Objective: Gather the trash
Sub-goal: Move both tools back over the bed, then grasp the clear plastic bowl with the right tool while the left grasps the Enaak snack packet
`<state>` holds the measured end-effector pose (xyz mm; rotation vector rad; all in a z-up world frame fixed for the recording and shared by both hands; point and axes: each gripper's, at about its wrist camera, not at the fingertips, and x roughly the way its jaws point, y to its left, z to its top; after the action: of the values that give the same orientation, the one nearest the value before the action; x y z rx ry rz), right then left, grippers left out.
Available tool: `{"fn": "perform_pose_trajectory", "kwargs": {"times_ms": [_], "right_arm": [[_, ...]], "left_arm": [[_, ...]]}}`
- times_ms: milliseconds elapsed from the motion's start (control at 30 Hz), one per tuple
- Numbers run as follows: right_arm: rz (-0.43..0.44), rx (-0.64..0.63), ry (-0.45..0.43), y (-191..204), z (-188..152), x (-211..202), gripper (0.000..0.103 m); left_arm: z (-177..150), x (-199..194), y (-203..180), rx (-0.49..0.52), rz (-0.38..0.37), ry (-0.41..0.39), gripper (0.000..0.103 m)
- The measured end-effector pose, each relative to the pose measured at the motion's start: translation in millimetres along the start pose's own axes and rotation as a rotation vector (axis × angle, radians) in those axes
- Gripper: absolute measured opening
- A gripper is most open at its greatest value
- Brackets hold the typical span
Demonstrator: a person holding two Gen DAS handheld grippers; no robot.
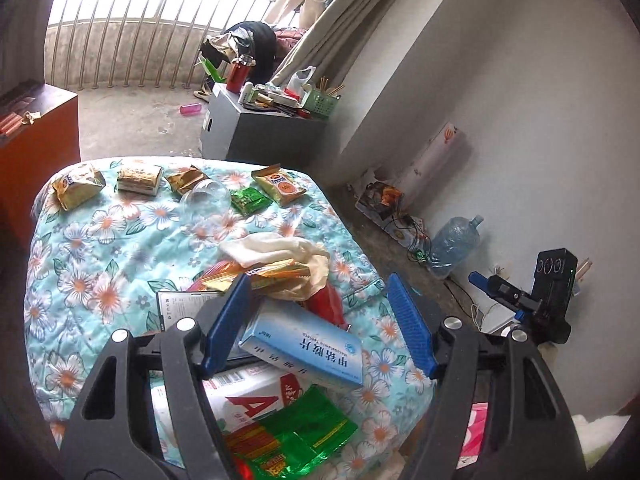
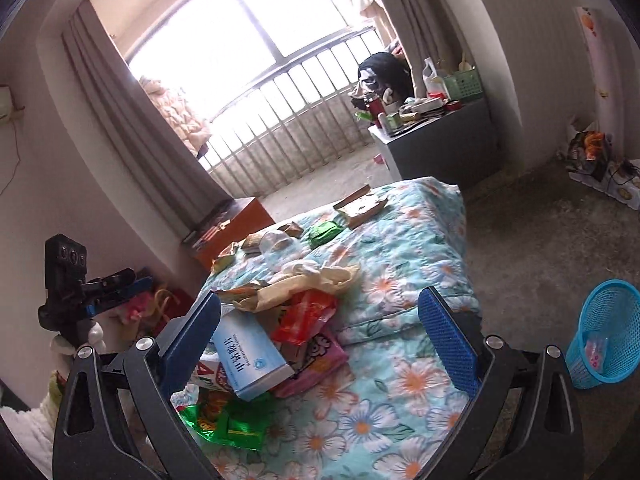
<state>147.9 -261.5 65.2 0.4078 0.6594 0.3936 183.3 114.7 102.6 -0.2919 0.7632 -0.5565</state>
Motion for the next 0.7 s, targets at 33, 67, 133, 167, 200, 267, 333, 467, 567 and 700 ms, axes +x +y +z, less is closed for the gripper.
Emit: {"fn": "perform_pose_trajectory", "kwargs": {"times_ms": [33, 67, 133, 167, 200, 267, 333, 467, 567, 700], "right_arm": [[0.009, -0.005, 0.018, 7, 1, 7, 0.094], [0.018, -0.008, 0.036, 11, 4, 14, 0.093], [0.033, -0.007, 0.077, 19, 9, 29, 0.091], [0.038, -0.009, 0.102, 22, 12, 36, 0.09], [0.047, -0.008, 0.124, 25, 14, 44, 0.09], [0.051, -0.007, 0.165, 31, 20, 63, 0.089], [0.059, -0.004, 0.209, 35, 27, 81, 0.086], [0.065, 0.017, 0.301, 40, 39, 122, 0.081], [0.06, -0.007, 0.343, 48, 50, 147, 0.081], [0.054, -0.106, 0.413, 74, 68, 190, 0.081]], "left_arm": [[-5, -3, 2, 0.028, 0.013, -0.005, 0.062], [-7, -3, 2, 0.066, 0.03, -0.01, 0.061], [-13, -1, 2, 0.144, 0.071, -0.013, 0.059], [-14, 1, 0, 0.182, 0.089, -0.011, 0.058], [-16, 6, -1, 0.222, 0.104, -0.007, 0.058], [-19, 15, -3, 0.29, 0.114, 0.014, 0.058], [-20, 27, 0, 0.321, 0.118, 0.042, 0.058], [-17, 50, 10, 0.328, 0.119, 0.09, 0.058], [-12, 57, 20, 0.3, 0.092, 0.105, 0.058], [-10, 59, 24, 0.315, 0.08, 0.103, 0.058]]}}
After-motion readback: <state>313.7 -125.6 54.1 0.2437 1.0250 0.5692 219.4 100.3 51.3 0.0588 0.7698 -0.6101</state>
